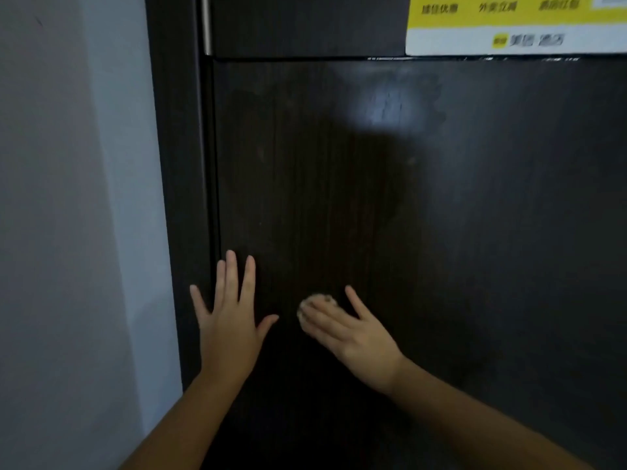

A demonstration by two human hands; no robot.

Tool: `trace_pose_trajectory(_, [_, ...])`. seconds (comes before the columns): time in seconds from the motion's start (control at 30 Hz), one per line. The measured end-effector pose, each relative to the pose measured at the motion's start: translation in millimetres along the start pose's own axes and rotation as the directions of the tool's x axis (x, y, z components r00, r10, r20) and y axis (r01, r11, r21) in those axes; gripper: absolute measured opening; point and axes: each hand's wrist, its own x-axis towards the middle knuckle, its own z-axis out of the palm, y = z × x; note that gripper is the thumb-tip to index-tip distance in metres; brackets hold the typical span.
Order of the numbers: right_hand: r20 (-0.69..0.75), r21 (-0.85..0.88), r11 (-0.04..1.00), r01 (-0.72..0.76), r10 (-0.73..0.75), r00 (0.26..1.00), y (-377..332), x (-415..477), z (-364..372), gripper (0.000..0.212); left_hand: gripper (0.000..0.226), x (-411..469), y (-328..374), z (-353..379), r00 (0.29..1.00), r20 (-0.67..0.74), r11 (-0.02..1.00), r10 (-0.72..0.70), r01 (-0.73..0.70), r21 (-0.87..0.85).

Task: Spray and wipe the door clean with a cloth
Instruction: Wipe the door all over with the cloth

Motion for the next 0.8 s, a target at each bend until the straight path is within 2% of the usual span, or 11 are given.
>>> trace_pose_trajectory(0.03, [0.057, -0.016, 0.999, 0.051, -0.05, 0.997, -2.7, -7.5, 2.9, 0.067, 0.111, -8.0, -3.0, 7.8, 1.0, 0.002, 1.0, -0.004, 0.004, -0.011])
trace_pose_trajectory(0.1, [0.004, -0.016, 1.0, 0.024, -0.024, 1.0, 4.2, -0.4, 0.5, 0.059, 0.111, -18.6, -10.5, 21.8, 0.999, 0.024, 0.999, -0.025, 0.025, -0.032])
trace_pose_trajectory(0.17, [-0.107, 0.056, 0.973, -0.223, 0.228, 0.968, 17.1, 23.3, -13.4, 0.05, 0.111, -21.5, -16.6, 33.1, 0.998, 0.027, 0.994, -0.061, 0.064, -0.088])
trace_pose_trajectory(0.27, [-0.207, 0.153, 0.856, -0.494, 0.516, 0.831, 12.2, 50.6, -18.9, 0.05, 0.111, -24.0, -17.0, 44.4, 0.991, 0.019, 0.975, -0.134, 0.135, -0.174])
trace_pose_trajectory(0.3, [-0.177, 0.142, 0.867, -0.478, 0.498, 0.849, -0.5, 49.4, -12.7, 0.051, 0.109, -27.1, -16.3, 47.4, 0.988, 0.015, 0.966, -0.154, 0.153, -0.209])
trace_pose_trajectory(0.37, [-0.051, 0.068, 0.95, -0.305, 0.308, 0.95, -29.5, 33.3, 4.6, 0.055, 0.105, -33.7, -16.7, 52.4, 0.984, 0.028, 0.943, -0.174, 0.175, -0.282])
trace_pose_trajectory(0.43, [0.071, 0.02, 0.985, -0.172, 0.17, 0.983, -39.0, 23.9, 9.3, 0.059, 0.106, -38.7, -21.2, 58.1, 0.986, 0.065, 0.934, -0.153, 0.165, -0.316])
trace_pose_trajectory(0.5, [0.003, 0.028, 0.966, -0.256, 0.256, 0.967, -25.2, 44.9, -0.2, 0.055, 0.106, -40.9, -29.1, 63.4, 0.992, 0.072, 0.94, -0.099, 0.117, -0.321])
trace_pose_trajectory(0.57, [-0.152, 0.075, 0.899, -0.431, 0.438, 0.886, -6.3, 87.9, -14.3, 0.054, 0.104, -40.1, -37.3, 66.2, 0.998, 0.033, 0.939, -0.046, 0.055, -0.341])
trace_pose_trajectory(0.67, [-0.263, 0.156, 0.834, -0.53, 0.552, 0.791, -1.4, 136.8, -20.7, 0.05, 0.108, -36.5, -50.5, 67.9, 0.999, -0.012, 0.934, -0.046, 0.039, -0.355])
trace_pose_trajectory(0.8, [-0.095, 0.095, 0.937, -0.337, 0.346, 0.934, -40.0, 107.8, 1.2, 0.048, 0.114, -38.6, -65.4, 67.6, 0.996, 0.029, 0.916, -0.083, 0.088, -0.392])
